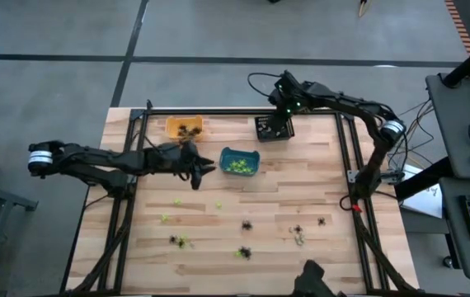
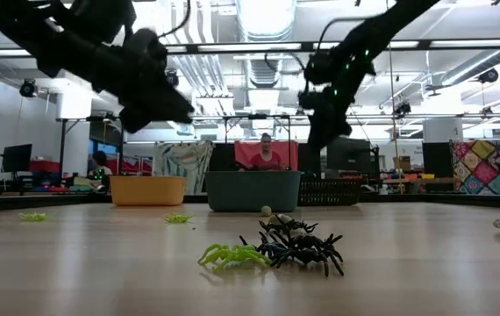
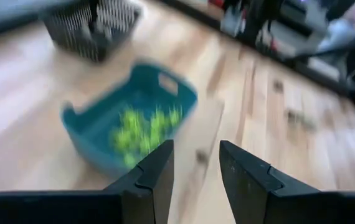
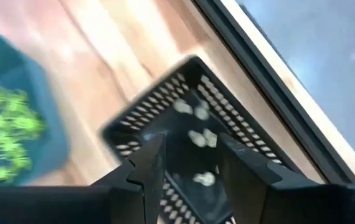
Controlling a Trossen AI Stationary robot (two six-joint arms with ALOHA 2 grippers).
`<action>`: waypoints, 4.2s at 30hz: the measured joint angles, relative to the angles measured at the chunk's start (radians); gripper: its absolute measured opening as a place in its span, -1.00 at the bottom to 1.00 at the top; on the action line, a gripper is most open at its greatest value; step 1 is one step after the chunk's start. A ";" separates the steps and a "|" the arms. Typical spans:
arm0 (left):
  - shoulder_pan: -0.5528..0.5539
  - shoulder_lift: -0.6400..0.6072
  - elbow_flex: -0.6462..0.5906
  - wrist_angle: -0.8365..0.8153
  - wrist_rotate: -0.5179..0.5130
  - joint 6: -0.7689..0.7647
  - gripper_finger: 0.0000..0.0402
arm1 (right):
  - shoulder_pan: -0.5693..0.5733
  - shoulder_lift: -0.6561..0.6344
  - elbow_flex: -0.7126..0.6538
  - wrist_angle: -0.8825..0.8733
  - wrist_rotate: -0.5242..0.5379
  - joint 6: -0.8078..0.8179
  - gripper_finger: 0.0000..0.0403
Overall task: Sort Halloween decoration
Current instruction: Put the green spider toy into the blue bin
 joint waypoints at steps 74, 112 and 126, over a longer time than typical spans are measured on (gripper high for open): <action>-0.230 0.375 0.011 0.118 -0.071 0.258 -1.00 | 0.301 -0.483 -0.426 0.380 0.003 0.156 -0.46; 0.145 0.630 0.475 0.044 0.029 0.634 -1.00 | 0.318 -0.483 -0.438 0.377 0.005 0.095 -0.46; 0.159 0.672 0.486 -0.044 0.029 0.592 -1.00 | 0.318 -0.483 -0.477 0.388 0.023 0.104 -0.46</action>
